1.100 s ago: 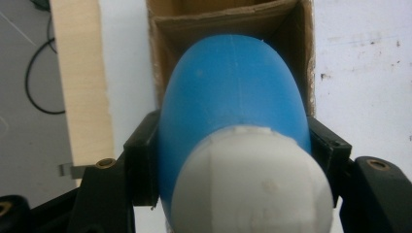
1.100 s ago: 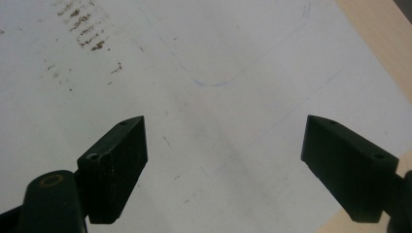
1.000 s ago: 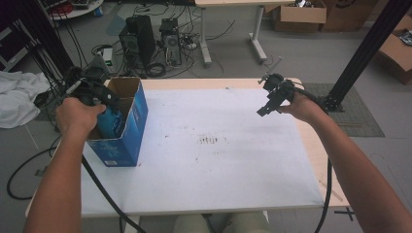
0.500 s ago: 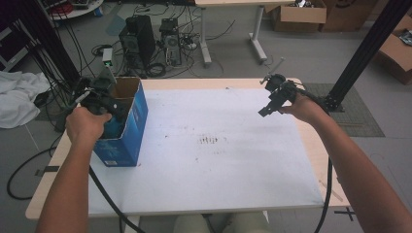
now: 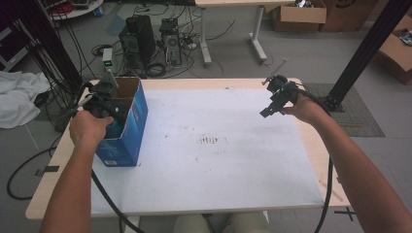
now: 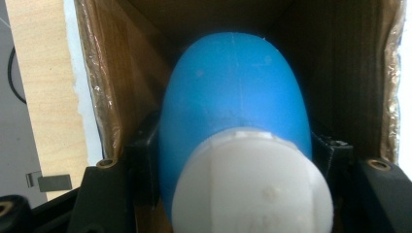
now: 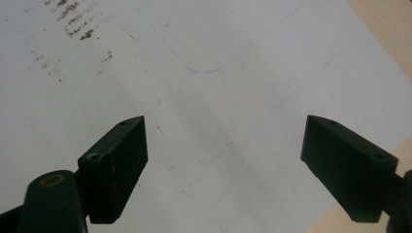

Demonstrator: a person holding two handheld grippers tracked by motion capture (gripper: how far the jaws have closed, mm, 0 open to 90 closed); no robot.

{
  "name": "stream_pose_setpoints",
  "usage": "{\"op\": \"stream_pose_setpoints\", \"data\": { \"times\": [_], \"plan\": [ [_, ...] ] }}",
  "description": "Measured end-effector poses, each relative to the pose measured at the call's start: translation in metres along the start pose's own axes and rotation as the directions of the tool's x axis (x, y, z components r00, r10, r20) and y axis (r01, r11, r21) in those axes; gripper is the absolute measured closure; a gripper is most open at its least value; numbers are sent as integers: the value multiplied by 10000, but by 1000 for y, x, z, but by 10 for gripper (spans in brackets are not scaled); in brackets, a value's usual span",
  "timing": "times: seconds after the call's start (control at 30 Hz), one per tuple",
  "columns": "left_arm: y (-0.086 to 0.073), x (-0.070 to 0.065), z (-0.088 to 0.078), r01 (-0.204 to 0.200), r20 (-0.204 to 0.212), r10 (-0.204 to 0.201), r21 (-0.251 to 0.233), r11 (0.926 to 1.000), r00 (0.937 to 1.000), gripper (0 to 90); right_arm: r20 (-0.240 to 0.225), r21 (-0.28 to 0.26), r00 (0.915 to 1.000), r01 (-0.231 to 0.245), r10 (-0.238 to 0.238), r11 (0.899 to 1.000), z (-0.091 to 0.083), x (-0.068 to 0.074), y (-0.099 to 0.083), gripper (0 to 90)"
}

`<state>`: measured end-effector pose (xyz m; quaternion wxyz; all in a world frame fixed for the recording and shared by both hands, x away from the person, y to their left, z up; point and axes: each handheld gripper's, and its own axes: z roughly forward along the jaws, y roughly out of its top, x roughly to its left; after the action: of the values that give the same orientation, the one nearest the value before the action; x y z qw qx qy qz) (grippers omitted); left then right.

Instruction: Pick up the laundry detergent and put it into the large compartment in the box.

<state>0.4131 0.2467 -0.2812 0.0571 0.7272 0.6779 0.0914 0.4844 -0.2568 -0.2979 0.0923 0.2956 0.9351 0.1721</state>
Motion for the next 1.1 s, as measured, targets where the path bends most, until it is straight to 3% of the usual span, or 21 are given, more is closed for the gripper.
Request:
{"op": "stream_pose_setpoints", "data": {
  "times": [1.1],
  "plan": [
    [-2,5,-5,525,401,-509,-415,9978,9979,327,-84,70,9999,95,-94,9999,3,3,0,170]
  ]
}}
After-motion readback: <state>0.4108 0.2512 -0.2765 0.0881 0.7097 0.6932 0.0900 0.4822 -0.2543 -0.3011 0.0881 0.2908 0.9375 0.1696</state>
